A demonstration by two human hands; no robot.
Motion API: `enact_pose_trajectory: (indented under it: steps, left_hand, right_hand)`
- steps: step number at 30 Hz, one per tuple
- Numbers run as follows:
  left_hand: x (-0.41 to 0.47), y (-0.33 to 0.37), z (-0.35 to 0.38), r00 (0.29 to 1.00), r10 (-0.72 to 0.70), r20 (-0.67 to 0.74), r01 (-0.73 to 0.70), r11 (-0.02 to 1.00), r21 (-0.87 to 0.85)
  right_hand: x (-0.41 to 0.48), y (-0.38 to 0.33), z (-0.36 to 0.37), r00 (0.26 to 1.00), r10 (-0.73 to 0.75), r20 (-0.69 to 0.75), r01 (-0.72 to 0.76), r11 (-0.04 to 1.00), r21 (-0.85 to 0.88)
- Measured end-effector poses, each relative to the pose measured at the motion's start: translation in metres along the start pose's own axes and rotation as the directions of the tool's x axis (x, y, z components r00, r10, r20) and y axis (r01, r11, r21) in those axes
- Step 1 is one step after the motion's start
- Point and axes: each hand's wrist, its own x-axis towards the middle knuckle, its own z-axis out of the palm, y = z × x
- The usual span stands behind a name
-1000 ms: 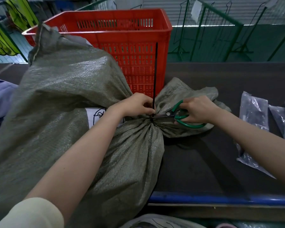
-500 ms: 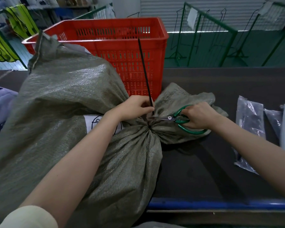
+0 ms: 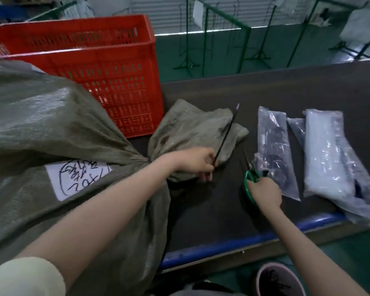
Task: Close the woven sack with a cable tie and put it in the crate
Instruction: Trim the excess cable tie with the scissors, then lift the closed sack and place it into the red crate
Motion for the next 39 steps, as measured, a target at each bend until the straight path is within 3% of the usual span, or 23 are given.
enact_pose_trajectory:
  steps: [2,4,8,13,17,20,24,27,31,34,37,39]
  left_hand:
    - [0.022,0.006,0.026,0.989,-0.096,0.111,0.110,0.986,-0.127]
    - [0.042,0.008,0.053,0.967,-0.182,0.179,0.209,0.966,-0.149]
    - [0.067,0.006,0.095,0.932,-0.313,0.183,0.346,0.920,-0.183]
    - [0.077,0.006,0.107,0.920,-0.330,0.211,0.337,0.942,0.001]
    - [0.076,0.000,0.102,0.902,-0.377,0.210,0.388,0.922,-0.009]
    - [0.072,0.001,0.101,0.910,-0.368,0.190,0.380,0.925,-0.027]
    - [0.062,0.008,0.099,0.901,-0.408,0.149,0.416,0.909,-0.027]
    - [0.052,0.012,0.080,0.903,-0.400,0.158,0.404,0.915,0.010]
    - [0.025,0.009,0.013,0.918,-0.394,0.038,0.377,0.901,0.215]
    - [-0.012,-0.001,-0.046,0.922,-0.367,-0.123,0.387,0.854,0.349]
    - [-0.052,-0.016,-0.086,0.897,-0.172,-0.407,0.389,0.746,0.540]
    - [-0.076,-0.033,-0.100,0.890,-0.256,-0.378,0.451,0.618,0.644]
  right_hand:
    - [-0.001,0.006,0.002,0.998,0.046,0.050,-0.046,0.999,0.005]
    - [-0.003,0.005,0.005,0.994,0.051,0.095,-0.051,0.999,-0.010]
    - [-0.007,0.000,0.005,0.990,0.034,0.137,-0.033,0.999,-0.008]
    - [-0.011,0.002,0.002,0.981,0.014,0.193,-0.014,1.000,-0.002]
    - [-0.004,0.000,-0.004,0.971,0.007,0.239,0.002,0.999,-0.037]
    - [-0.005,0.001,-0.009,0.972,-0.046,0.230,0.082,0.986,-0.147]
    - [-0.010,0.003,-0.014,0.973,-0.188,0.134,0.227,0.892,-0.390]
    - [-0.012,-0.006,-0.014,0.961,-0.239,0.137,0.275,0.866,-0.419]
    - [-0.027,-0.037,-0.004,0.919,-0.333,0.209,0.382,0.883,-0.273]
    - [-0.045,-0.071,0.011,0.848,-0.359,0.389,0.386,0.923,0.010]
    - [-0.067,-0.104,0.030,0.727,-0.352,0.590,0.281,0.936,0.212]
    - [-0.080,-0.121,0.044,0.651,-0.327,0.685,0.244,0.945,0.219]
